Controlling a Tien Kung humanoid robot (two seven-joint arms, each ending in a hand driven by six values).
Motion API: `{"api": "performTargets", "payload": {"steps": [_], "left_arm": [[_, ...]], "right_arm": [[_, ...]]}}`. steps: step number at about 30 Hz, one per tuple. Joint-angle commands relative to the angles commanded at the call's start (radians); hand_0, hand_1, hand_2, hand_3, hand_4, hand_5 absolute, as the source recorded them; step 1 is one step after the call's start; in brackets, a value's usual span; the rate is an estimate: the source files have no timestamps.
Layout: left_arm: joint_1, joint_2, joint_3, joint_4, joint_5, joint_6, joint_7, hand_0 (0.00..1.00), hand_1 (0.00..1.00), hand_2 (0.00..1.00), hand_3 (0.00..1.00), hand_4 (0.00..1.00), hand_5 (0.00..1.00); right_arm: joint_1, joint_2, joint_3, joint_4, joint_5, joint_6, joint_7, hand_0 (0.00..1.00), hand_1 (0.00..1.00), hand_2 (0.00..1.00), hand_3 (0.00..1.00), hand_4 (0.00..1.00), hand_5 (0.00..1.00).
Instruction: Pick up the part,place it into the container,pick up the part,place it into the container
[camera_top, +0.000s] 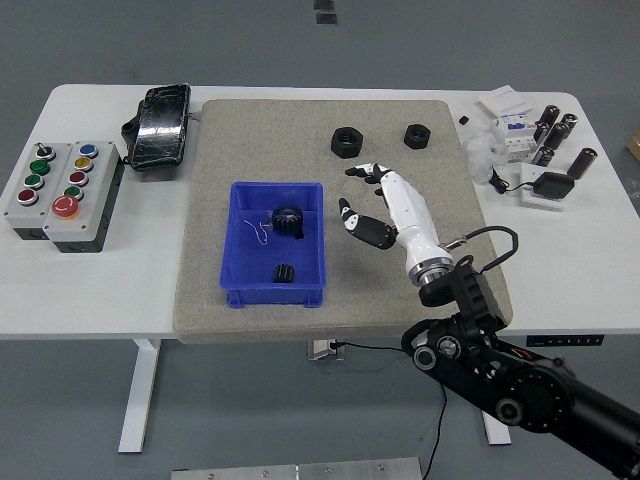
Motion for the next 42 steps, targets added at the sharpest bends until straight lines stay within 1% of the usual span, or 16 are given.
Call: {"api": "performTargets", "payload": {"steps": [1,6,7,10,12,13,14,18,22,26,28,30,31,36,37,42], "left_arm": [[0.001,0.000,-0.002,0.000,0.001,0.000,0.000,0.629,0.553,0.531,0.606,0.656,0.364],[-0.004,-0.002,0.005,0.000,-0.006,0.000,-0.005,0.629,0.553,0.531,0.606,0.656,0.364],[-0.005,-0.001,0.007,0.000,-0.009,0.000,-0.007,0.629,0.553,0.531,0.606,0.657,0.364],[-0.006,0.001,0.018,0.000,-0.021,0.000,-0.013,0.629,0.553,0.531,0.606,0.657,0.364],[-0.005,0.003,0.020,0.000,-0.023,0.000,-0.013,0.629,0.553,0.531,0.606,0.657,0.364],[-0.003,0.004,0.018,0.000,-0.021,0.000,-0.012,0.630,0.553,0.531,0.606,0.656,0.364],[-0.001,0.005,0.016,0.000,-0.019,0.000,-0.011,0.630,0.553,0.531,0.606,0.656,0.364],[0.005,0.009,0.001,0.000,-0.002,-0.001,-0.004,0.630,0.553,0.531,0.606,0.656,0.364],[0.000,0.016,-0.011,0.000,0.013,-0.003,-0.002,0.629,0.553,0.531,0.607,0.657,0.365],[-0.008,0.027,-0.008,0.000,0.016,-0.004,-0.006,0.629,0.552,0.531,0.607,0.656,0.364],[-0.005,0.029,-0.009,0.000,0.019,-0.005,-0.005,0.629,0.552,0.531,0.607,0.656,0.364],[0.000,0.029,-0.012,0.000,0.024,-0.006,-0.004,0.629,0.552,0.531,0.607,0.656,0.364],[0.004,0.028,-0.014,0.000,0.025,-0.005,-0.004,0.629,0.552,0.531,0.607,0.657,0.365],[0.017,0.023,-0.021,0.000,0.025,-0.004,-0.002,0.629,0.552,0.531,0.607,0.657,0.365],[0.018,0.022,-0.021,0.000,0.024,-0.003,-0.003,0.629,0.553,0.531,0.607,0.658,0.367],[0.016,0.020,-0.011,0.000,0.011,-0.002,-0.008,0.629,0.553,0.531,0.607,0.658,0.367]], "right_arm": [[-0.020,-0.004,0.031,-0.001,0.039,0.000,0.039,0.619,0.686,0.700,0.675,0.620,0.174],[-0.112,-0.010,0.179,0.007,0.234,0.000,0.234,0.619,0.686,0.700,0.675,0.620,0.174],[-0.130,-0.010,0.204,0.011,0.269,0.000,0.270,0.618,0.683,0.707,0.676,0.640,0.207],[-0.189,-0.016,0.287,0.026,0.380,0.000,0.378,0.618,0.683,0.707,0.676,0.640,0.207],[-0.227,-0.021,0.338,0.033,0.445,0.000,0.440,0.618,0.683,0.707,0.676,0.640,0.207],[-0.241,-0.024,0.360,0.034,0.473,0.000,0.466,0.625,0.684,0.712,0.677,0.660,0.244],[-0.253,-0.026,0.381,0.035,0.499,0.000,0.490,0.625,0.684,0.712,0.677,0.660,0.244],[-0.280,-0.025,0.471,0.039,0.597,0.000,0.581,0.625,0.684,0.712,0.677,0.660,0.244],[-0.277,-0.016,0.535,0.038,0.634,0.000,0.618,0.628,0.686,0.713,0.676,0.652,0.233],[-0.275,-0.015,0.560,0.032,0.649,0.000,0.628,0.629,0.687,0.714,0.675,0.647,0.226],[-0.277,-0.016,0.570,0.031,0.647,0.000,0.626,0.629,0.687,0.714,0.675,0.647,0.226],[-0.280,-0.016,0.583,0.034,0.639,0.000,0.624,0.629,0.687,0.714,0.675,0.647,0.226],[-0.282,-0.015,0.593,0.036,0.635,0.000,0.624,0.628,0.687,0.714,0.676,0.649,0.245],[-0.304,-0.015,0.651,0.059,0.611,0.000,0.617,0.628,0.687,0.714,0.676,0.649,0.245],[-0.307,-0.016,0.660,0.063,0.609,0.000,0.616,0.627,0.687,0.715,0.677,0.663,0.290],[-0.318,-0.019,0.696,0.077,0.595,0.000,0.606,0.627,0.687,0.715,0.677,0.663,0.290]]}}
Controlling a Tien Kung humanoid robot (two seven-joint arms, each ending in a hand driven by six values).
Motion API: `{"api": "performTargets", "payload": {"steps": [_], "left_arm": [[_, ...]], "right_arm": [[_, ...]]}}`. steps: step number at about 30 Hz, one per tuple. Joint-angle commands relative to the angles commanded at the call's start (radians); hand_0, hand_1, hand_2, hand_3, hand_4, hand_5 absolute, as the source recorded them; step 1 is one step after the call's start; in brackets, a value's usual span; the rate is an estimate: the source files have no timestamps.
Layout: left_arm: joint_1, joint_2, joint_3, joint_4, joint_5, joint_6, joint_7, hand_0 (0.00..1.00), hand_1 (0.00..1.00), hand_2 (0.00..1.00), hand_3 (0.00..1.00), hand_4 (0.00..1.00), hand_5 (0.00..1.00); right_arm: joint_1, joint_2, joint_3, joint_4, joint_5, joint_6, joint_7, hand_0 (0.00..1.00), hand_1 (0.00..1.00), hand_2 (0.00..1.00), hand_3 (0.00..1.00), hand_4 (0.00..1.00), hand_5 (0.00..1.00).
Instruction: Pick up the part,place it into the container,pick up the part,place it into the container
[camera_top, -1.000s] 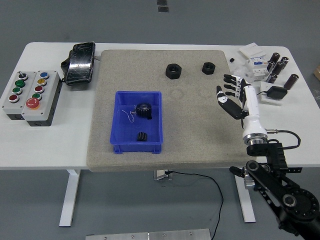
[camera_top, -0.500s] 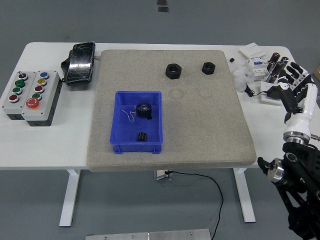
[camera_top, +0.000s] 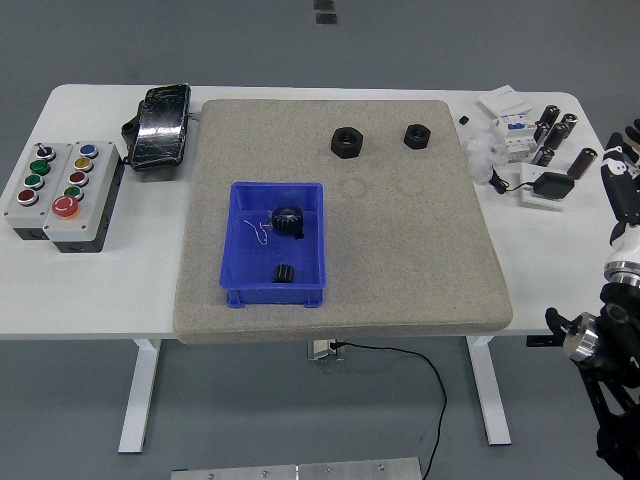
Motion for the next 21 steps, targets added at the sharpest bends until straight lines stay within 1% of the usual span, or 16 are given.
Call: {"api": "performTargets", "payload": {"steps": [10,18,21], "left_arm": [[-0.005,0.002,0.013,0.000,-0.013,0.009,-0.011,0.629,0.553,0.531,0.607,0.659,0.369],[-0.005,0.002,0.008,0.000,-0.012,0.009,-0.009,0.629,0.552,0.530,0.606,0.659,0.369],[-0.004,0.000,0.006,0.000,-0.011,0.008,-0.007,0.629,0.552,0.530,0.606,0.660,0.369]], "right_arm": [[-0.003,0.003,0.027,-0.001,-0.013,0.000,-0.012,0.626,0.687,0.715,0.676,0.661,0.302],[-0.006,0.006,0.025,-0.003,-0.023,0.000,-0.020,0.625,0.686,0.715,0.676,0.660,0.304],[-0.003,0.008,0.018,-0.002,-0.054,0.000,-0.041,0.626,0.684,0.714,0.675,0.661,0.304]]}}
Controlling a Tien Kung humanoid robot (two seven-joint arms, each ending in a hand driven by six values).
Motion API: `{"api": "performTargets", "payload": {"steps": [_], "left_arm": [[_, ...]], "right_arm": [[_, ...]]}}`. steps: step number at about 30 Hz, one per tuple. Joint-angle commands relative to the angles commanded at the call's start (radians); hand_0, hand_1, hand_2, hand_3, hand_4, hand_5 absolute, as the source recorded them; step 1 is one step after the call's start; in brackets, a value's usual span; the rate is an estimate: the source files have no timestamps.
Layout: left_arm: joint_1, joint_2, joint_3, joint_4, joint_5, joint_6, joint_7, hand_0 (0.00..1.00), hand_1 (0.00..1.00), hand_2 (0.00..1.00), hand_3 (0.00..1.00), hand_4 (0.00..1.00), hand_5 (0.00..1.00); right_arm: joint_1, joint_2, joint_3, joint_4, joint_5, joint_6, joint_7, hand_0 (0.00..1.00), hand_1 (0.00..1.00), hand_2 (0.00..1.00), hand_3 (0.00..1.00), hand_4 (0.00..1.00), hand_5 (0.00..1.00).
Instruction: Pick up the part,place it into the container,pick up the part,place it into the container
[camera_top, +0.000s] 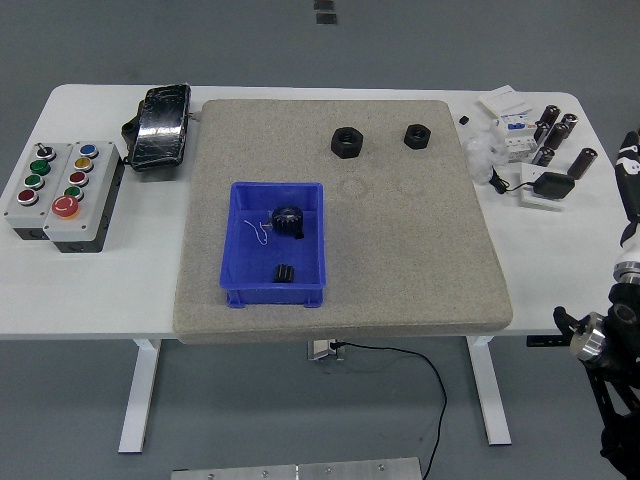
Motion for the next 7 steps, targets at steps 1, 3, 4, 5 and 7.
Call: {"api": "performTargets", "payload": {"steps": [1,3,4,5,7], "left_arm": [[0.001,0.000,0.000,0.000,0.000,0.000,0.000,0.629,0.552,0.530,0.606,0.660,0.369],[0.003,0.000,-0.001,0.000,-0.002,0.000,0.001,0.629,0.552,0.530,0.606,0.660,0.369],[0.005,0.000,-0.003,0.000,0.000,0.000,0.003,0.629,0.552,0.530,0.606,0.659,0.372],[0.006,0.000,-0.005,0.000,0.001,0.000,0.003,0.629,0.552,0.530,0.606,0.659,0.372],[0.007,0.000,-0.010,0.000,0.003,0.001,0.005,0.629,0.552,0.530,0.606,0.659,0.372]], "right_arm": [[0.001,0.000,-0.001,0.003,-0.018,0.000,-0.016,0.626,0.684,0.714,0.675,0.661,0.304],[0.006,0.001,-0.006,0.014,-0.069,0.000,-0.058,0.626,0.684,0.714,0.675,0.661,0.304],[0.009,0.001,-0.009,0.021,-0.100,0.000,-0.084,0.627,0.677,0.699,0.674,0.651,0.294],[0.012,0.001,-0.012,0.027,-0.126,0.000,-0.106,0.627,0.677,0.699,0.674,0.651,0.294],[0.018,0.001,-0.020,0.036,-0.183,0.000,-0.151,0.627,0.677,0.699,0.674,0.651,0.294]]}}
